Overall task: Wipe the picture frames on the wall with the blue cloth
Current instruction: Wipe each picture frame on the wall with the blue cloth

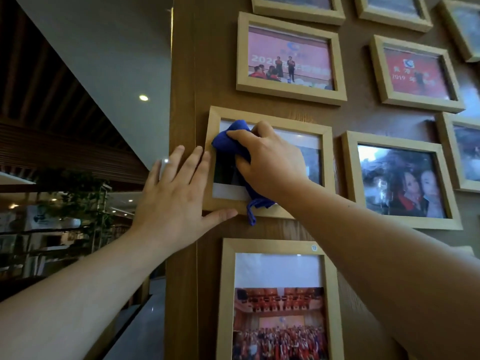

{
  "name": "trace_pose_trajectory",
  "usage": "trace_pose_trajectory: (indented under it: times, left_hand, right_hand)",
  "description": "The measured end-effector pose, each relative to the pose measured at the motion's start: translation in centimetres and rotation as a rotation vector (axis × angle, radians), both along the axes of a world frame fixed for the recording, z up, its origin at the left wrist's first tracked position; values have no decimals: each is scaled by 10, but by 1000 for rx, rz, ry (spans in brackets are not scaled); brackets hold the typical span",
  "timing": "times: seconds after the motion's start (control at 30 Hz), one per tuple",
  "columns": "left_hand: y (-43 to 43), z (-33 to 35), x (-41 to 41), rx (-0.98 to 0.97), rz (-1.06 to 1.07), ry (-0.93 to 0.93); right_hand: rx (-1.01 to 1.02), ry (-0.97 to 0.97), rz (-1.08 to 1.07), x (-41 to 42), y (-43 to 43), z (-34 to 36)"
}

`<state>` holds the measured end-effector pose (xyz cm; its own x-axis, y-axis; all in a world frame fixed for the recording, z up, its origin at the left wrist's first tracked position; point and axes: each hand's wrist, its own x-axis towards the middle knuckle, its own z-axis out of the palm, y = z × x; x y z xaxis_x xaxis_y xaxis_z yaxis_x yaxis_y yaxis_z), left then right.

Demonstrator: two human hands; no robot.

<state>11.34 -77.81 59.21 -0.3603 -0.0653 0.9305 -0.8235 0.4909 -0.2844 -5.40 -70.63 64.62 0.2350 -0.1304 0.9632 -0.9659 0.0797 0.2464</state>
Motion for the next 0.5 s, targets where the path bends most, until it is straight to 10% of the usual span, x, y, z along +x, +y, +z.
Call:
trace_pose_trajectory:
  times: [0.5]
  left_hand:
    - [-13, -6, -4, -87, -108, -21]
  right_hand:
    - [-61, -199, -373, -87, 56, -12]
